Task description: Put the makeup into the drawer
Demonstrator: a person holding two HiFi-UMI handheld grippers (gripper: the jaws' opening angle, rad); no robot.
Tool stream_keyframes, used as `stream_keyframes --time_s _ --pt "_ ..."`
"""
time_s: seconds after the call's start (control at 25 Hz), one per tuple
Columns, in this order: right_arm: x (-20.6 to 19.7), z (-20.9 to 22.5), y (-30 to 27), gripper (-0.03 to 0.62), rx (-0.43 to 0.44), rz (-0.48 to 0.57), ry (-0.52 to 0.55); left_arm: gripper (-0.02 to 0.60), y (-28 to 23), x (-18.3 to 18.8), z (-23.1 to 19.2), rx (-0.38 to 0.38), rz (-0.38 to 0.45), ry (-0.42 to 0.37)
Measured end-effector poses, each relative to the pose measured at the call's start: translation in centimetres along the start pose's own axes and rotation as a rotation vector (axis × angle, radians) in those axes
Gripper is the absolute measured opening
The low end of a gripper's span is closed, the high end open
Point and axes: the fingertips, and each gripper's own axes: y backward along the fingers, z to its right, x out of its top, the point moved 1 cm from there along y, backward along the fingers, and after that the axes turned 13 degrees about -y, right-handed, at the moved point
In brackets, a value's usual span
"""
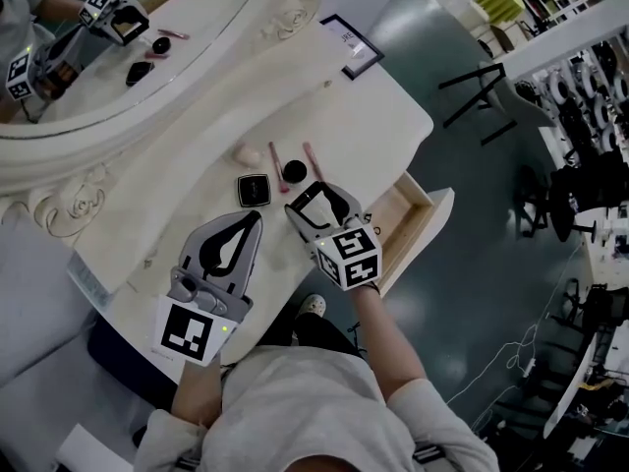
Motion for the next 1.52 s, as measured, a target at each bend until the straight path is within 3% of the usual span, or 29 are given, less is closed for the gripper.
stream_keyframes --time_s 0.28,0.72,1.52 --pt "1.5 -0.7 4.5 0.314 0.044 0.136 -0.043 0.014 -0.7 0.8 2.7 -0.032 0.018 -0.013" --pt "2.9 1.4 12.1 0.314 0.034 0.265 -0.087 0.012 -2.9 4.2 7.8 -0.093 0.054 -0.050" --pt "-0.2 8.2 22.9 0.314 -0.139 0.359 -0.152 0.012 -7.0 7.6 17.0 -0.260 0.131 -0.075"
